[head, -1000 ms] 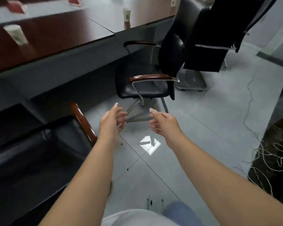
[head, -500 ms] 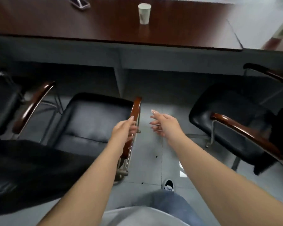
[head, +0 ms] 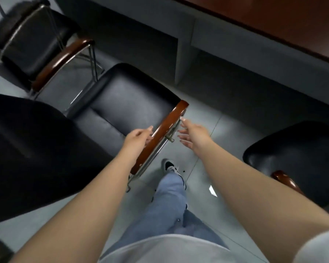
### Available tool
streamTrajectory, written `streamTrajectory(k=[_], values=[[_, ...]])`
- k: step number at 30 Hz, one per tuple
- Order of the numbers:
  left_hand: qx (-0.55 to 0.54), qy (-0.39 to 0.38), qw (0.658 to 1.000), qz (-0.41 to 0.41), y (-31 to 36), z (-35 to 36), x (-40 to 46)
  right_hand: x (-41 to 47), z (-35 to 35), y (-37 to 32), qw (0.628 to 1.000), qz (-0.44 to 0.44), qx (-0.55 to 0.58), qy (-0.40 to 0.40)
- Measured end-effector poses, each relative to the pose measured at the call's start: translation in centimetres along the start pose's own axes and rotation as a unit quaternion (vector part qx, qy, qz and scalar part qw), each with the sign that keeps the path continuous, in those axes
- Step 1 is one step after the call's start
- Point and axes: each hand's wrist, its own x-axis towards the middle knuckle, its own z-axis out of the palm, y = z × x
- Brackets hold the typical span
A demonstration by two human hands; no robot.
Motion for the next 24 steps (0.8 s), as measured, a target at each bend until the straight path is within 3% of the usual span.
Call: streamTrajectory(k=[7,14,18,24], values=[[0.071,-0.012,0.996,-0.048,1.0,2.3,6.8,7.1,0.9,-1.3,0.993,0.088,-0.074,-0.005],[0.189,-0.115,0.973,-0.070,2.8,6.6,10.6,13.2,0.6,-2.8,0.978,0.157,-0.141,-0.013],[0.190,-0.123,0.970,-0.088,3.8,7.5,11.9,14.4,0.8,-2.4,0.971,0.191,-0.142,-0.018],[0.184,-0.106,0.968,-0.136,5.0,8.0,12.9,16.0,0.2,-3.3,0.946,0.292,0.068,-0.127]])
